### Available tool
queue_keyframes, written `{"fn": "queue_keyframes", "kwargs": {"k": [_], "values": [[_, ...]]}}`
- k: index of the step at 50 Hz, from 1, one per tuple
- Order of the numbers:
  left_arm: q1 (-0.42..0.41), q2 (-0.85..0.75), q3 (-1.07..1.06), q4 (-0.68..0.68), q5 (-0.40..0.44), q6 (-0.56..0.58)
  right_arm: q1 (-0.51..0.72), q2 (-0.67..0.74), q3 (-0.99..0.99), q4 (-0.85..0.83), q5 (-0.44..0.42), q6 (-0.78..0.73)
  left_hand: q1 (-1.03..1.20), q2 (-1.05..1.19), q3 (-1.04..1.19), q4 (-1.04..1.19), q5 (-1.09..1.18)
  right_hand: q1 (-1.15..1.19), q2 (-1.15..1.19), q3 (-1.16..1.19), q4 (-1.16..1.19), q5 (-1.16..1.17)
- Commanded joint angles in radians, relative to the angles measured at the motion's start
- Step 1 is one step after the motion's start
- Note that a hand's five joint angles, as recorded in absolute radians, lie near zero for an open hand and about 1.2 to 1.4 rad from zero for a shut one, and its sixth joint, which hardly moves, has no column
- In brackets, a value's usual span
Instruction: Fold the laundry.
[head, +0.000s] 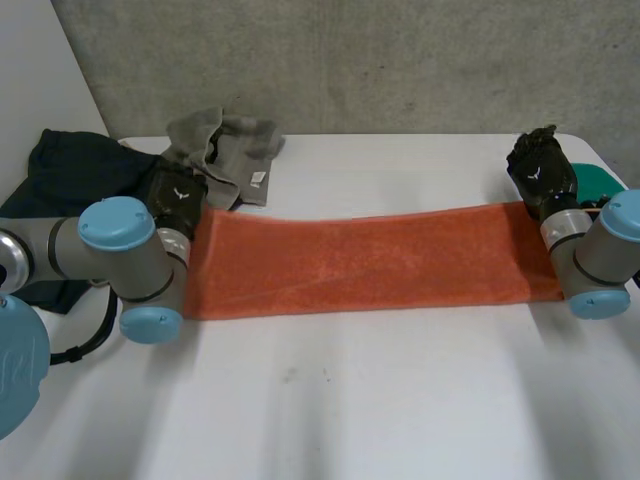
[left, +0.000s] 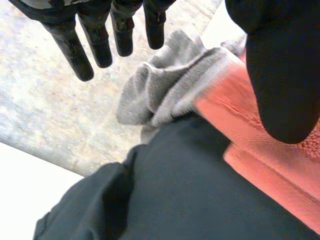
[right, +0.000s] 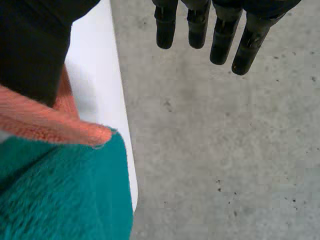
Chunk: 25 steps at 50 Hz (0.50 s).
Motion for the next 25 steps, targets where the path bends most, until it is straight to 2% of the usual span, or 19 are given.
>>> {"fn": "queue_keyframes", "kwargs": {"k": [1, 6, 7, 10, 16, 23, 25], "values": [[-0.009, 0.148, -0.110, 0.031, -0.002, -0.014, 0.004, -0.187, 0.090, 0.018, 0.056, 0.264, -0.019, -0.062, -0.072, -0.064, -0.074, -0.027, -0.056, -0.057, -0.068, -0.079], [-0.006, 0.292, -0.233, 0.031, -0.002, -0.015, -0.005, -0.428, 0.257, 0.103, 0.061, 0.464, -0.019, -0.062, -0.072, -0.064, -0.074, -0.027, -0.056, -0.057, -0.068, -0.079], [-0.006, 0.338, -0.277, 0.031, -0.002, -0.018, -0.011, -0.492, 0.301, 0.172, 0.044, 0.505, -0.019, -0.062, -0.072, -0.064, -0.074, -0.027, -0.056, -0.057, -0.068, -0.079], [-0.006, 0.398, -0.348, 0.035, 0.000, -0.030, -0.068, -0.557, 0.367, 0.324, 0.000, 0.564, -0.019, -0.062, -0.072, -0.064, -0.074, -0.027, -0.056, -0.057, -0.068, -0.079], [-0.020, 0.498, -0.493, 0.040, 0.003, -0.098, -0.161, -0.584, 0.446, 0.522, -0.060, 0.568, -0.019, -0.062, -0.072, -0.064, -0.074, -0.027, -0.056, -0.057, -0.068, -0.079], [-0.049, 0.512, -0.541, 0.048, 0.003, -0.132, -0.200, -0.595, 0.507, 0.513, -0.071, 0.567, -0.019, -0.062, -0.072, -0.064, -0.074, -0.027, -0.056, -0.057, -0.068, -0.079], [-0.055, 0.507, -0.544, 0.049, 0.003, -0.133, -0.204, -0.597, 0.524, 0.513, -0.074, 0.565, -0.019, -0.062, -0.072, -0.064, -0.074, 0.059, 0.030, 0.029, 0.019, 0.007]]}}
